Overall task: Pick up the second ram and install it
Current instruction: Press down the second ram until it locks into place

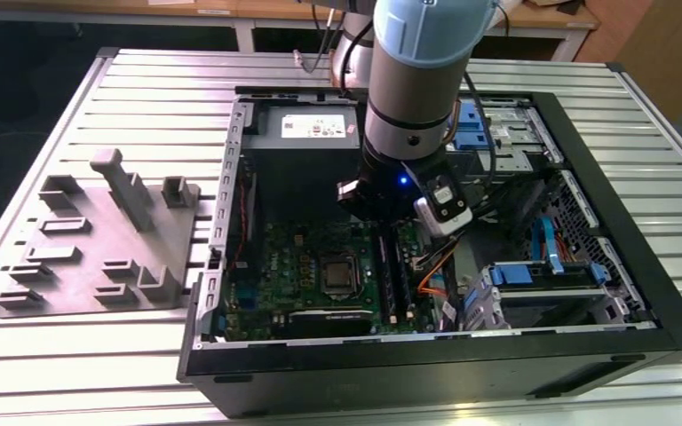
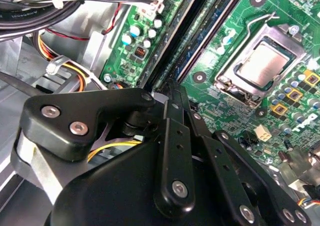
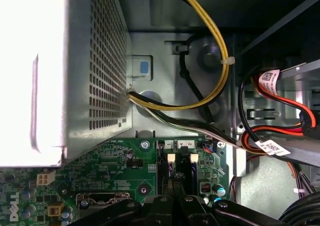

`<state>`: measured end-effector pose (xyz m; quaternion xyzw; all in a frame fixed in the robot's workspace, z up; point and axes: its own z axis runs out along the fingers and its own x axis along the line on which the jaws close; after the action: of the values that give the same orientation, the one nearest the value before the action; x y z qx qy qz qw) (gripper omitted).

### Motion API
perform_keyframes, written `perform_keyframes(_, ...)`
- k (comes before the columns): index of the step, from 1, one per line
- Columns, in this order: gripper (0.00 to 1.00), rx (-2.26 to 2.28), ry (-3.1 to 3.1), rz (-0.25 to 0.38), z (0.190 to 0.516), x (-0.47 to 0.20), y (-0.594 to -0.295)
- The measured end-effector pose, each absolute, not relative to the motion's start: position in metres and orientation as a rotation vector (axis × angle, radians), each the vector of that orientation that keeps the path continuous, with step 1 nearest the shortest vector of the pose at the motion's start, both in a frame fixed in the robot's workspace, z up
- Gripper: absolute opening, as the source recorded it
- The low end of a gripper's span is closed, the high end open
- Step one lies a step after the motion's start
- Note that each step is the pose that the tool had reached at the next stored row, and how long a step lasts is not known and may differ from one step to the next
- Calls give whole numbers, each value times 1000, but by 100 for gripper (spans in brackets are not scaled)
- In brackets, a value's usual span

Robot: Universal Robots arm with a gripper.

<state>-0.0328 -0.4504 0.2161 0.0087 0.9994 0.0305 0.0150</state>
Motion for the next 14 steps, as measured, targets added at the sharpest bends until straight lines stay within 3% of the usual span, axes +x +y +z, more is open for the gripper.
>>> perform_keyframes(14, 10, 27, 3110, 91, 232, -33, -456)
